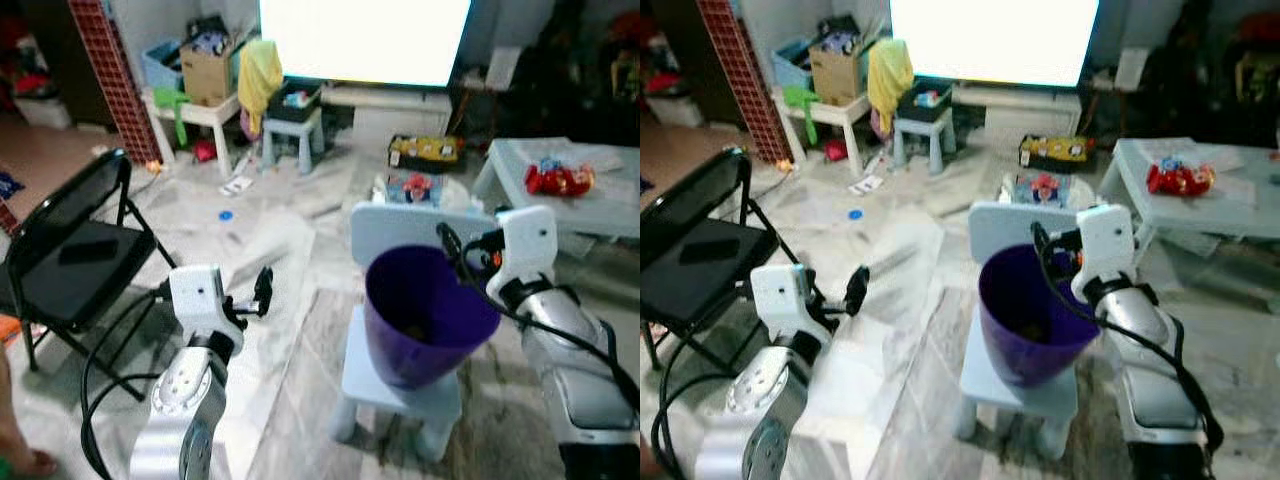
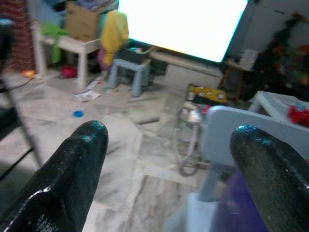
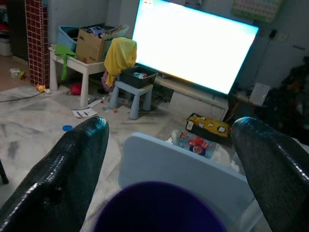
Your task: Picking trash to rubbish bin
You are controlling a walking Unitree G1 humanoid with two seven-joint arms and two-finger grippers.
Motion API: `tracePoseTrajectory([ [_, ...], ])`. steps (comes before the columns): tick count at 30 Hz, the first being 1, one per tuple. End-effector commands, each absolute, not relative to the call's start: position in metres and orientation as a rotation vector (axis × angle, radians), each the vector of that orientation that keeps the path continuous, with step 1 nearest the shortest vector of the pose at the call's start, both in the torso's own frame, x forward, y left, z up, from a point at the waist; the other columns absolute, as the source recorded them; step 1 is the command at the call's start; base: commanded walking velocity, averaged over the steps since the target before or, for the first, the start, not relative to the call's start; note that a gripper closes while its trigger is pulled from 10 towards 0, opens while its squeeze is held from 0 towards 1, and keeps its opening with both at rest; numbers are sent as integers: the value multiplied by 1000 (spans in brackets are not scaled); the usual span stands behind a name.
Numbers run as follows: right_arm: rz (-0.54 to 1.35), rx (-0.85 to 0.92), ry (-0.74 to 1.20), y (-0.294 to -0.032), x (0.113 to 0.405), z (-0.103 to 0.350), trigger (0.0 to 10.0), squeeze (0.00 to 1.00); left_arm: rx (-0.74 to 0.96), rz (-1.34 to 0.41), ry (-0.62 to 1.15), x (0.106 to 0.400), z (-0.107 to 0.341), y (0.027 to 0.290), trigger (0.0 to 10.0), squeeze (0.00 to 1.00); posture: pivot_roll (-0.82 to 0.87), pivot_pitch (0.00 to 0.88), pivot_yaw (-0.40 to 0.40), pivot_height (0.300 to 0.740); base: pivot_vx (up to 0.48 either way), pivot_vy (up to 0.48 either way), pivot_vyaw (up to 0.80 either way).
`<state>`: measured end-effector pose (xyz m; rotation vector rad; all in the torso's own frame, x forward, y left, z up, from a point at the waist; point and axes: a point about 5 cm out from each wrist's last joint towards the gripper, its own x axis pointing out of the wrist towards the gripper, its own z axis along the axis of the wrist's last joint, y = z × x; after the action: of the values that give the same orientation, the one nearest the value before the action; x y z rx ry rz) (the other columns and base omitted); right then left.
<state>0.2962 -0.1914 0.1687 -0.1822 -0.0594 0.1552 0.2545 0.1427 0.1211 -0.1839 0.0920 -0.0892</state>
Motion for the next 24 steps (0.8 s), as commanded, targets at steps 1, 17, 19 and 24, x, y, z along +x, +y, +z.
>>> tracePoseTrajectory([
  [1,177,-188,-85,-186,298,175,10000,0,-169,-67,96,255,121,147,10000,0,60,16,-50,740,0,480,0],
  [17,177,-194,-92,-185,300,178,10000,0,-160,-93,58,257,125,143,10000,0,56,14,-51,740,0,90,0],
  [19,176,-194,-94,-185,300,178,10000,0,-159,-94,55,258,125,143,10000,0,56,14,-51,740,0,0,0],
  [24,174,-195,-95,-185,300,178,10000,0,-161,-113,40,258,127,142,10000,0,55,13,-50,740,0,0,0],
])
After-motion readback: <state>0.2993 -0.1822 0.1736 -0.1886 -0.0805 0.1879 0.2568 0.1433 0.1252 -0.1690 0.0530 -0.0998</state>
